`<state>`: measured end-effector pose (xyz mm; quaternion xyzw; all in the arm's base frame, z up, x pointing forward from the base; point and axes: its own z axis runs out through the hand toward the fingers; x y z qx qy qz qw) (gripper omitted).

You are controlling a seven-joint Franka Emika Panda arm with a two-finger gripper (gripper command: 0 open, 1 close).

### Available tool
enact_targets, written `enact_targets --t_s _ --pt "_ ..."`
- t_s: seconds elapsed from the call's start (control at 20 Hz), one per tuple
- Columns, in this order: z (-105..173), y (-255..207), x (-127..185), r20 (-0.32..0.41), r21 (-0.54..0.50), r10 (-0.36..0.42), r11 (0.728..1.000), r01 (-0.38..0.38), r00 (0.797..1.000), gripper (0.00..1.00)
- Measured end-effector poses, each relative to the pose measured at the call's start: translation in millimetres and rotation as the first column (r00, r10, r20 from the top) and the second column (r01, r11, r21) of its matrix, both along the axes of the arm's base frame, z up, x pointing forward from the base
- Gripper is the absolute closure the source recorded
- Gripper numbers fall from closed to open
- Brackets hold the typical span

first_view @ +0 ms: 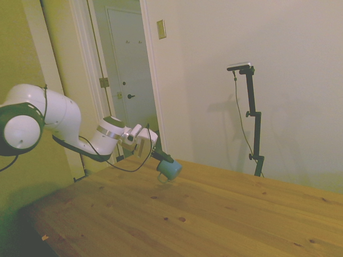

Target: Flip the mug upright

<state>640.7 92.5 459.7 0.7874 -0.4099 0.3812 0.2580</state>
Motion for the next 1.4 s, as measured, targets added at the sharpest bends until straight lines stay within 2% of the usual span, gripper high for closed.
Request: enact_targets --t_s 0.1,0.2,0.3,0.45,0.6,0.75,0.95,1.05,1.1,1.15,1.25,1.4 --pt "32 -12 -21 0.046 0.102 0.024 0.994 -0.028 0.999 1.00" --pt "47 -27 -44 0.081 0.205 0.050 0.977 -0.066 0.995 1.00" --pt "44 -48 -59 0.109 0.308 0.068 0.946 -0.099 0.992 1.00" --pt "20 -87 -64 0.134 0.457 0.076 0.880 -0.129 0.988 1.00" --pt "-11 -104 -62 0.135 0.591 0.076 0.794 -0.142 0.988 1.00" --pt "-33 -87 -60 0.116 0.695 0.082 0.705 -0.140 0.990 1.00" --pt "-35 -56 -51 0.105 0.805 0.123 0.572 -0.157 0.987 1.00" --pt "-31 -56 -41 0.083 0.858 0.161 0.491 -0.152 0.984 1.00" --pt "-32 -65 -38 0.068 0.875 0.182 0.462 -0.147 0.981 1.00" --pt "-35 -78 -37 0.053 0.878 0.193 0.457 -0.138 0.980 1.00" --pt "-40 -99 -38 0.034 0.875 0.190 0.469 -0.121 0.981 1.00" --pt "-41 -99 -38 0.027 0.872 0.198 0.476 -0.120 0.980 1.00"
